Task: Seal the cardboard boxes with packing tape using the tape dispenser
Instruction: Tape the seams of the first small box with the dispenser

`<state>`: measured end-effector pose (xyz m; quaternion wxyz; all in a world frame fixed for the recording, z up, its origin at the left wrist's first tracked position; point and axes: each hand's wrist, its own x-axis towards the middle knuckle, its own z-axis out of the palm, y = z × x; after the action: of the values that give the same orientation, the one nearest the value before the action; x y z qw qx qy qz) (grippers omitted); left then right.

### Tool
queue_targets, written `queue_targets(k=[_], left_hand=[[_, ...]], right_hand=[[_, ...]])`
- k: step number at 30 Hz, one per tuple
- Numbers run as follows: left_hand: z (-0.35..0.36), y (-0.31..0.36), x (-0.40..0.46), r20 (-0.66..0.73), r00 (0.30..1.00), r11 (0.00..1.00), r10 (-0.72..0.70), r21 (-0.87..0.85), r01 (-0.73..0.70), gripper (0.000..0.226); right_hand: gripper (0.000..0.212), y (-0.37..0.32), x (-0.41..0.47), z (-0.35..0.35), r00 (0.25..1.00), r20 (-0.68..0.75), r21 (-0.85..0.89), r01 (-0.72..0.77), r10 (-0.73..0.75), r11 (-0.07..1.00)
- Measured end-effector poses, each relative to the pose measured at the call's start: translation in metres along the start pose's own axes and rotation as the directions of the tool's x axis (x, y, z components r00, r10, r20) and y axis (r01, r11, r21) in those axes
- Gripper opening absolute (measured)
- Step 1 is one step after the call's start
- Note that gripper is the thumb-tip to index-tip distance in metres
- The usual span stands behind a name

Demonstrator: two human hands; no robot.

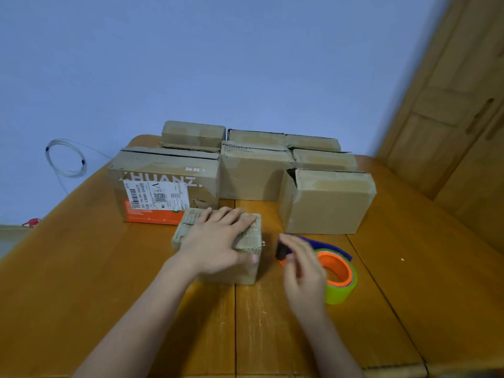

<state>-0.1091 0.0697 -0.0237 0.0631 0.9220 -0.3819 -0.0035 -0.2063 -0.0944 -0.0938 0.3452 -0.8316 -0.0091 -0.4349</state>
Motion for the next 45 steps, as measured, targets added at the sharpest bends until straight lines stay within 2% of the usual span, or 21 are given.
queue_targets(k=[1, 3, 5, 7, 9, 11, 16, 20, 22, 23, 25, 28, 31, 33, 34, 35, 36, 38, 39, 40, 45], left_hand=[[0.000, 0.002, -0.001, 0.003, 1.000, 1.000, -0.009, 0.017, 0.009, 0.095], [-0.002, 0.006, -0.002, 0.058, 0.998, 0.999, -0.017, 0.051, 0.014, 0.088], [-0.011, 0.008, -0.003, 0.149, 0.989, 0.996, -0.010, 0.093, -0.004, 0.082], [-0.022, 0.007, -0.002, 0.204, 0.979, 0.993, 0.001, 0.118, -0.026, 0.077], [-0.029, 0.007, -0.002, 0.217, 0.976, 0.987, 0.014, 0.151, -0.047, 0.078], [-0.030, 0.009, -0.004, 0.192, 0.981, 0.984, 0.014, 0.171, -0.047, 0.082], [-0.021, 0.018, -0.011, 0.102, 0.994, 0.997, -0.031, 0.078, 0.024, 0.095], [-0.013, 0.026, -0.018, 0.085, 0.990, 0.990, -0.112, -0.071, 0.118, 0.105], [-0.010, 0.034, -0.017, 0.077, 0.983, 0.976, -0.168, -0.127, 0.177, 0.101], [-0.009, 0.039, -0.015, 0.074, 0.978, 0.968, -0.193, -0.150, 0.202, 0.099], [-0.005, 0.047, -0.011, 0.064, 0.969, 0.946, -0.240, -0.209, 0.249, 0.098], [0.000, 0.060, -0.008, 0.039, 0.952, 0.898, -0.305, -0.322, 0.301, 0.098], [0.000, 0.070, -0.010, -0.011, 0.942, 0.901, -0.336, -0.296, 0.318, 0.093], [-0.006, 0.074, -0.011, -0.166, 0.929, 0.929, -0.330, -0.235, 0.288, 0.080], [-0.011, 0.076, -0.010, -0.282, 0.904, 0.927, -0.321, -0.286, 0.240, 0.068], [-0.018, 0.078, -0.008, -0.371, 0.868, 0.894, -0.331, -0.417, 0.163, 0.057], [-0.026, 0.080, -0.005, -0.402, 0.840, 0.799, -0.363, -0.598, 0.059, 0.049], [-0.042, 0.087, 0.003, -0.273, 0.877, 0.411, -0.395, -0.907, -0.097, 0.044], [-0.048, 0.090, 0.005, -0.200, 0.912, 0.240, -0.359, -0.964, -0.117, 0.044], [-0.051, 0.093, 0.006, -0.153, 0.936, 0.141, -0.318, -0.984, -0.113, 0.043], [-0.050, 0.099, 0.010, -0.133, 0.964, -0.119, -0.230, -0.979, -0.163, 0.047]], right_hand=[[0.038, 0.000, 0.010, -0.010, 1.000, -0.016, -0.052, 0.019, -0.020, 0.998], [0.043, 0.002, 0.033, -0.031, 0.997, 0.008, -0.148, -0.079, 0.081, 0.986], [0.060, 0.013, 0.057, -0.048, 0.950, 0.174, -0.295, -0.201, 0.259, 0.934], [0.072, 0.036, 0.072, -0.060, 0.799, 0.415, -0.510, -0.192, 0.435, 0.839], [0.075, 0.057, 0.079, -0.066, 0.621, 0.550, -0.653, -0.099, 0.559, 0.751], [0.074, 0.065, 0.079, -0.064, 0.553, 0.589, -0.682, -0.051, 0.589, 0.730], [0.071, 0.064, 0.076, -0.051, 0.640, 0.548, -0.720, 0.034, 0.538, 0.693], [0.057, 0.067, 0.072, -0.060, 0.786, 0.365, -0.758, -0.060, 0.499, 0.650], [0.049, 0.073, 0.072, -0.071, 0.884, 0.231, -0.679, -0.154, 0.408, 0.718], [0.056, 0.075, 0.072, -0.077, 0.918, 0.187, -0.616, -0.167, 0.349, 0.770], [0.071, 0.076, 0.077, -0.089, 0.973, 0.169, -0.524, -0.047, 0.158, 0.850], [0.077, 0.071, 0.091, -0.102, 0.984, 0.141, -0.416, 0.162, -0.113, 0.895], [0.077, 0.058, 0.103, -0.108, 0.968, 0.155, -0.306, 0.235, -0.196, 0.923], [0.080, 0.051, 0.108, -0.109, 0.959, 0.188, -0.243, 0.257, -0.214, 0.935], [0.080, 0.047, 0.110, -0.109, 0.955, 0.197, -0.213, 0.264, -0.223, 0.941], [0.080, 0.043, 0.111, -0.109, 0.951, 0.200, -0.187, 0.273, -0.236, 0.944], [0.081, 0.039, 0.113, -0.109, 0.947, 0.202, -0.162, 0.283, -0.249, 0.945], [0.082, 0.032, 0.118, -0.108, 0.941, 0.204, -0.110, 0.298, -0.272, 0.948], [0.083, 0.028, 0.119, -0.107, 0.938, 0.200, -0.086, 0.303, -0.282, 0.949], [0.083, 0.026, 0.121, -0.105, 0.938, 0.193, -0.062, 0.305, -0.288, 0.950], [0.083, 0.012, 0.121, -0.102, 0.945, 0.155, 0.012, 0.288, -0.286, 0.958]])
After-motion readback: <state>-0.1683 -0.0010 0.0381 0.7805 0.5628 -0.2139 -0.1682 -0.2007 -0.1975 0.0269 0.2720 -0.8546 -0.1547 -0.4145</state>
